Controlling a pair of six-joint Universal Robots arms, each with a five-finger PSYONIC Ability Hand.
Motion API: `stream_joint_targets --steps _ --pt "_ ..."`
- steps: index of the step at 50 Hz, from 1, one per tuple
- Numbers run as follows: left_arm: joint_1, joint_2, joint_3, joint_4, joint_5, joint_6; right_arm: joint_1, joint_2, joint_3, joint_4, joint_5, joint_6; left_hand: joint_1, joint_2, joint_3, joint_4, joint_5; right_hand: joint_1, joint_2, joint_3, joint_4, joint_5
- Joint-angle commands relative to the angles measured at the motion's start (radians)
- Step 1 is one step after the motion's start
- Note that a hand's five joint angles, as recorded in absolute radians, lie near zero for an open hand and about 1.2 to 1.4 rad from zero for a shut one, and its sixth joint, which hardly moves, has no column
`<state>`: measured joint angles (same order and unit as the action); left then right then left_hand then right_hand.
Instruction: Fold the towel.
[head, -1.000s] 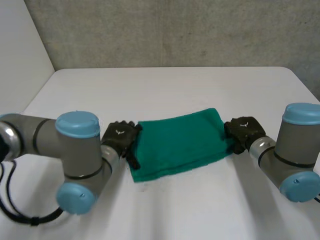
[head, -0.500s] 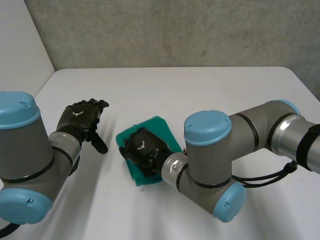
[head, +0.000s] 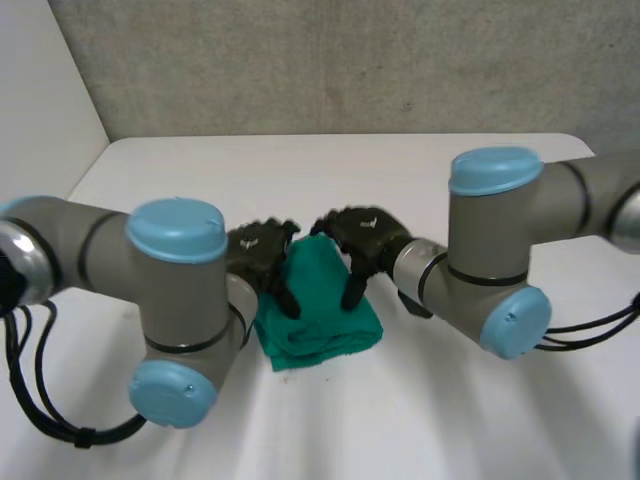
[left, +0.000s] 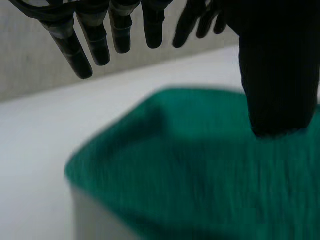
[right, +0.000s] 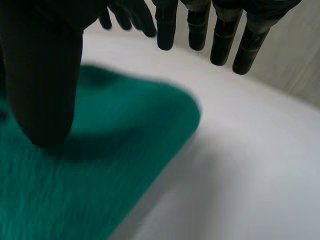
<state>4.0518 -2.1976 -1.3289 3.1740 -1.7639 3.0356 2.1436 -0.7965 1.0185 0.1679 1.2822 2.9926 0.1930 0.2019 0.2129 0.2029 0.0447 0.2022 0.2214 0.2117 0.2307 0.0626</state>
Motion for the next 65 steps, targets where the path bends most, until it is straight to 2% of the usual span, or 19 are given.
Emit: stream_joint_targets --steps 1,7,13,17,22,26,28,33,36,39,43,65 --pt "0.013 -0.047 -0.062 -0.088 -0.167 0.005 0.010 0.164 -0.153 0.148 0.008 -0.095 -0.018 -0.027 -0.038 -0.028 -0.044 -0.028 -0.047 -0.037 -0.056 -0.063" --pt "0.022 -0.002 -0.125 -0.088 -0.120 0.006 0.013 0.163 -0.176 0.156 0.023 -0.149 -0.018 -0.027 -0.038 -0.028 -0.045 -0.028 -0.047 -0.037 -0.056 -0.063" --pt "0.012 0.076 -0.105 -0.091 -0.022 0.006 0.012 0.047 -0.147 0.104 0.071 -0.110 -0.018 -0.027 -0.038 -0.028 -0.045 -0.028 -0.047 -0.037 -0.056 -0.063" --pt "0.013 0.163 -0.066 -0.086 0.003 0.008 -0.005 -0.099 -0.074 -0.008 0.156 -0.023 -0.018 -0.027 -0.038 -0.028 -0.045 -0.028 -0.047 -0.037 -0.056 -0.063" --pt "0.036 0.257 0.014 -0.092 0.006 0.008 -0.080 -0.291 0.030 -0.132 0.377 0.025 -0.018 -0.027 -0.038 -0.028 -0.045 -0.028 -0.047 -0.037 -0.056 -0.063" --pt "0.107 0.335 0.068 -0.120 0.010 0.009 -0.134 -0.401 0.072 -0.154 0.474 -0.012 -0.018 -0.027 -0.038 -0.028 -0.045 -0.028 -0.047 -0.037 -0.056 -0.063" --pt "0.157 0.377 0.100 -0.161 0.041 0.009 -0.163 -0.432 0.084 -0.151 0.494 -0.035 -0.018 -0.027 -0.038 -0.028 -0.044 -0.028 -0.047 -0.037 -0.056 -0.063" --pt "0.254 0.452 0.132 -0.244 0.155 0.005 -0.217 -0.480 0.124 -0.130 0.485 -0.084 -0.012 -0.021 -0.032 -0.022 -0.038 -0.028 -0.047 -0.037 -0.056 -0.063" --pt "0.291 0.470 0.132 -0.267 0.201 0.000 -0.223 -0.489 0.138 -0.085 0.435 -0.087 -0.012 -0.021 -0.032 -0.022 -0.038 -0.028 -0.047 -0.037 -0.056 -0.063" --pt "0.297 0.473 0.125 -0.267 0.207 -0.001 -0.226 -0.494 0.143 -0.048 0.359 -0.084 -0.018 -0.027 -0.038 -0.028 -0.044 -0.028 -0.047 -0.037 -0.056 -0.063" --pt "0.299 0.473 0.122 -0.267 0.207 -0.006 -0.225 -0.495 0.152 -0.039 0.307 -0.072 -0.018 -0.027 -0.038 -0.028 -0.045 -0.028 -0.047 -0.037 -0.056 -0.063" --pt "0.296 0.499 0.045 -0.253 0.213 0.006 -0.209 -0.547 0.224 -0.100 0.296 -0.075 -0.018 -0.027 -0.038 -0.028 -0.045 -0.028 -0.047 -0.037 -0.056 -0.063"
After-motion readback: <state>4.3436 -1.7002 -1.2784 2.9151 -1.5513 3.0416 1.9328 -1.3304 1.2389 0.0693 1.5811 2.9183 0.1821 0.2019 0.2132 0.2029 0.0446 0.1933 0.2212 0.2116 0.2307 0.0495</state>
